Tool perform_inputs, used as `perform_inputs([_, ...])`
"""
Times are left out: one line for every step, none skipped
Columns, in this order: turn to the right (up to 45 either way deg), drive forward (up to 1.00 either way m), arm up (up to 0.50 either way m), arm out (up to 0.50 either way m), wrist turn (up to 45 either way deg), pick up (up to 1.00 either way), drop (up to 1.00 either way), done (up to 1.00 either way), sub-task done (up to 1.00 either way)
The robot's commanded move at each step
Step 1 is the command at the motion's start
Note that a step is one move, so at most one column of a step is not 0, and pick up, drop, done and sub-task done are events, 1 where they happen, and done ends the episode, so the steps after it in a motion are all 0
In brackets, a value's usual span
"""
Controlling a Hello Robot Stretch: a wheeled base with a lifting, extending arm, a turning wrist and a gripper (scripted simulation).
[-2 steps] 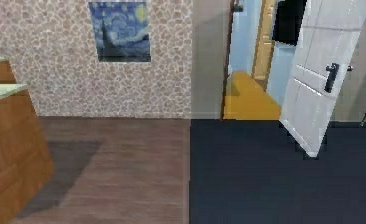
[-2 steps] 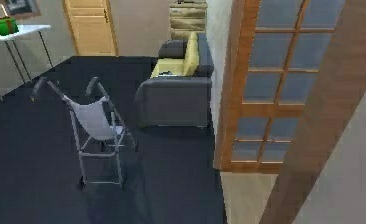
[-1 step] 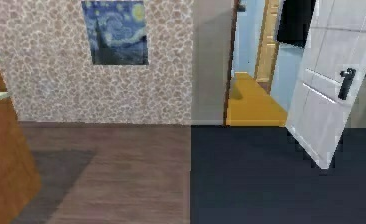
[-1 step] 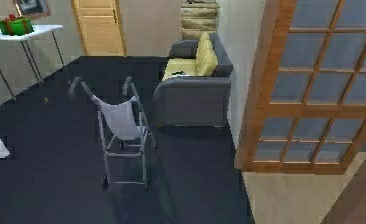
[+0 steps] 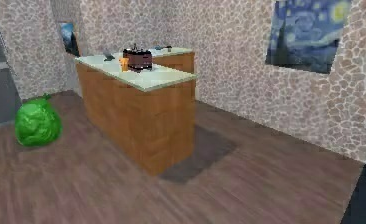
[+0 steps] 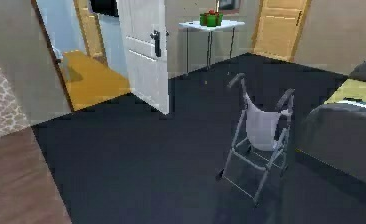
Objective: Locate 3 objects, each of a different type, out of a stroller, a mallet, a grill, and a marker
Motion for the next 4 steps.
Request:
perform_inputs([-30.0,0.0,0.0,0.0,0.0,0.0,0.0,0.0,0.0])
perform_inputs([0.0,0.25,0.0,0.0,0.0,0.0,0.0,0.0,0.0])
perform_inputs([-45.0,0.0,0.0,0.0,0.0,0.0,0.0,0.0,0.0])
perform_inputs([-9.0,0.0,0.0,0.0,0.0,0.0,0.0,0.0,0.0])
